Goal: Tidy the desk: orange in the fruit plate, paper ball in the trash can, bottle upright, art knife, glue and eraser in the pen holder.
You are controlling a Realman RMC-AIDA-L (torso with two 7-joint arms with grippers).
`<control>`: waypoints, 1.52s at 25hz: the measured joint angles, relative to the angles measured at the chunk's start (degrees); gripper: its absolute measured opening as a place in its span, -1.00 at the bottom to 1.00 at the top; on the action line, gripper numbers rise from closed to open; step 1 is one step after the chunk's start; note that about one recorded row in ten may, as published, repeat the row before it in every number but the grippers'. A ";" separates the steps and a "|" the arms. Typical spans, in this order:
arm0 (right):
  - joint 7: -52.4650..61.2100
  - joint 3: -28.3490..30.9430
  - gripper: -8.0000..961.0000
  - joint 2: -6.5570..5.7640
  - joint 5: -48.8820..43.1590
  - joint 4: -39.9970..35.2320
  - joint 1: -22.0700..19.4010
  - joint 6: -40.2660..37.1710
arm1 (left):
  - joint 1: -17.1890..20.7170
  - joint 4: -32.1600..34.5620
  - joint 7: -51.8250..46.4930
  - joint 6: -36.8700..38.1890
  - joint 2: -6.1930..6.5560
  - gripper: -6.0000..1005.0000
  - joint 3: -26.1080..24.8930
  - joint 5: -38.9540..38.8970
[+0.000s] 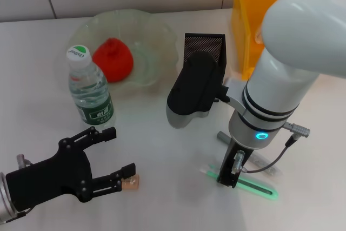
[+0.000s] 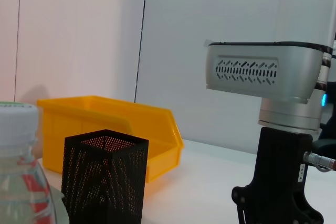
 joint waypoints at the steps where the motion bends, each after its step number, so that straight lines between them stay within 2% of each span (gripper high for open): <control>1: -0.01 0.00 -0.46 0.00 0.00 -0.48 -0.08 0.04 | 0.00 0.00 0.00 0.00 -0.02 0.72 0.00 0.00; 4: -0.14 0.32 -0.63 0.00 0.01 -2.34 -0.55 -0.16 | 0.00 0.00 -0.01 0.03 -0.04 0.72 0.00 0.00; 8: -0.23 1.11 -0.63 -0.14 0.47 -3.60 -0.98 -0.26 | 0.04 0.00 -0.02 0.08 -0.05 0.72 0.00 0.00; 11: -0.47 4.13 -0.63 -0.41 1.09 -7.86 -2.53 -1.12 | 0.13 0.00 -0.03 0.14 -0.05 0.72 0.00 0.00; 13: -0.88 8.15 -0.63 -0.50 1.13 -12.87 -4.36 -2.34 | 0.15 0.00 -0.04 0.18 -0.05 0.72 0.00 0.00; 14: -1.80 13.29 -0.63 -0.51 1.54 -18.91 -6.80 -3.38 | 0.15 0.00 -0.08 0.22 -0.06 0.72 0.01 0.00; 15: -1.80 13.29 -0.63 -0.51 1.54 -18.91 -6.80 -3.38 | 0.15 0.00 -0.08 0.22 -0.06 0.72 0.01 0.00; 18: -3.84 20.65 -0.63 -0.43 2.32 -28.40 -11.34 -2.31 | 0.17 0.00 -0.13 0.27 -0.05 0.72 0.00 -0.04; 20: -5.46 24.17 -0.62 -0.29 2.39 -33.61 -14.96 1.57 | 0.17 0.00 -0.10 0.29 -0.05 0.72 0.01 -0.05; 23: -8.24 25.81 -0.61 -0.22 2.44 -37.68 -20.19 10.52 | 0.17 0.00 0.11 0.29 -0.05 0.72 0.00 -0.04; 24: -10.17 25.83 -0.61 -0.17 3.25 -37.91 -23.01 17.60 | 0.04 0.00 0.14 0.29 -0.09 0.72 0.00 -0.05; 25: -10.17 25.83 -0.61 -0.17 3.25 -37.91 -23.01 17.60 | 0.04 0.00 0.14 0.29 -0.09 0.72 0.00 -0.05; 29: -15.69 25.22 -0.59 -0.26 8.75 -33.95 -24.69 27.63 | -0.23 0.00 -0.04 0.30 -0.14 0.72 0.01 0.00; 30: -15.69 25.22 -0.59 -0.26 8.75 -33.95 -24.69 27.63 | -0.23 0.00 -0.04 0.30 -0.14 0.72 0.01 0.00; 34: -20.76 23.09 -0.58 -0.54 14.34 -27.32 -24.76 36.00 | -0.25 0.00 -0.06 0.23 -0.14 0.72 0.07 0.00; 38: -24.25 22.89 -0.56 -0.55 18.00 -23.60 -24.16 38.42 | -0.21 0.00 -0.04 0.24 -0.14 0.72 0.08 0.01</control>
